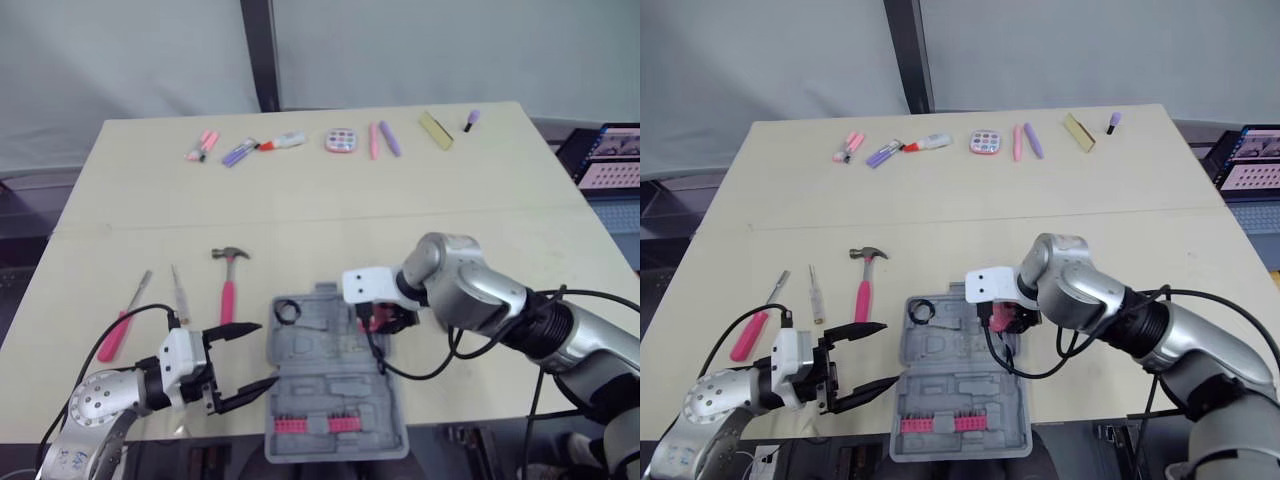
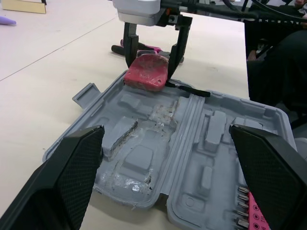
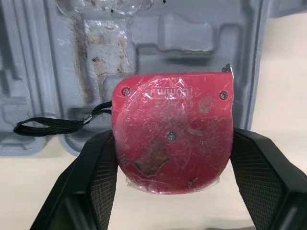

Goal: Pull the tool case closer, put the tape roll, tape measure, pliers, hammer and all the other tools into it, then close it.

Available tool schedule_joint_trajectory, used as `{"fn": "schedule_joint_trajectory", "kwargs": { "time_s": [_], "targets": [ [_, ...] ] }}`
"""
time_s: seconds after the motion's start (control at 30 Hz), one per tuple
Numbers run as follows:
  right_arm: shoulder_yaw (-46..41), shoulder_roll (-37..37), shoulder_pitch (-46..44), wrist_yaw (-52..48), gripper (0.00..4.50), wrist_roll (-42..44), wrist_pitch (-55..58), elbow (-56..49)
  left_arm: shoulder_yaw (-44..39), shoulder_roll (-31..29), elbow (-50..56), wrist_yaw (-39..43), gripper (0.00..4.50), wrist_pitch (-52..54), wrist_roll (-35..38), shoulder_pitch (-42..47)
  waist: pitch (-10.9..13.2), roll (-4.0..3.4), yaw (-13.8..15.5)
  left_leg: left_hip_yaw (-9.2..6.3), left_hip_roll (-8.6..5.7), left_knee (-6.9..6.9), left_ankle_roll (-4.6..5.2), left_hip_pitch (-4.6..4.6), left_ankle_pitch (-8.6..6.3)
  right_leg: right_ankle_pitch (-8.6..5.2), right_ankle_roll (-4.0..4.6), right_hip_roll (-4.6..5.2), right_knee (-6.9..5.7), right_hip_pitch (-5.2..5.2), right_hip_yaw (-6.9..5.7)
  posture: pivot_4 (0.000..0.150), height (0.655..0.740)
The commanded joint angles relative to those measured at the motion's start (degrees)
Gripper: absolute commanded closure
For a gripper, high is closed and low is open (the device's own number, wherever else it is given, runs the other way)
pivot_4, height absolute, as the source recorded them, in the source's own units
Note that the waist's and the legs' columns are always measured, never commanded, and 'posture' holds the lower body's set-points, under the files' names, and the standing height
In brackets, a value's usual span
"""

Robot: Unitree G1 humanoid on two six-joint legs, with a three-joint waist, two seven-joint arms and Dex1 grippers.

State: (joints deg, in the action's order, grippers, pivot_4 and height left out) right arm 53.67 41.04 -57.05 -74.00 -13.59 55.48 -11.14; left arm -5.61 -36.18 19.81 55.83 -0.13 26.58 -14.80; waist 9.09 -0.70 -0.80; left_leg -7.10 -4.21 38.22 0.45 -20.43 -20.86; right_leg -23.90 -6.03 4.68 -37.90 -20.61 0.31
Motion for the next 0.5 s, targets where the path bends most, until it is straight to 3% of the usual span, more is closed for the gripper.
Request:
{"fn": "schedule_joint_trajectory", "kwargs": {
  "time_s": [0.03, 0.5],
  "targets": [
    [0.26, -1.03, -1.27, 0.64, 1.55, -2.42, -1.94, 1.00, -0.64, 0.12, 0.90, -0.04, 0.00, -0.25, 0.30, 0.01, 0.00, 0.00, -0.39, 0.00, 0.00, -0.01, 0.00, 0.00, 0.00, 0.00, 0.00, 0.00, -0.01, 0.00, 0.00, 0.150, 0.7400],
    [1.38, -4.82, -2.30, -1.52, 1.55, -6.44, -4.98, 3.27, -0.51, 0.10, 1.07, -0.09, 0.00, -0.69, -0.43, -0.81, 0.00, 0.00, -0.91, -0.04, 0.00, -0.03, -0.02, 0.01, 0.00, 0.00, 0.00, -0.01, -0.09, -0.04, -0.01, 0.150, 0.7400]
  ]
}}
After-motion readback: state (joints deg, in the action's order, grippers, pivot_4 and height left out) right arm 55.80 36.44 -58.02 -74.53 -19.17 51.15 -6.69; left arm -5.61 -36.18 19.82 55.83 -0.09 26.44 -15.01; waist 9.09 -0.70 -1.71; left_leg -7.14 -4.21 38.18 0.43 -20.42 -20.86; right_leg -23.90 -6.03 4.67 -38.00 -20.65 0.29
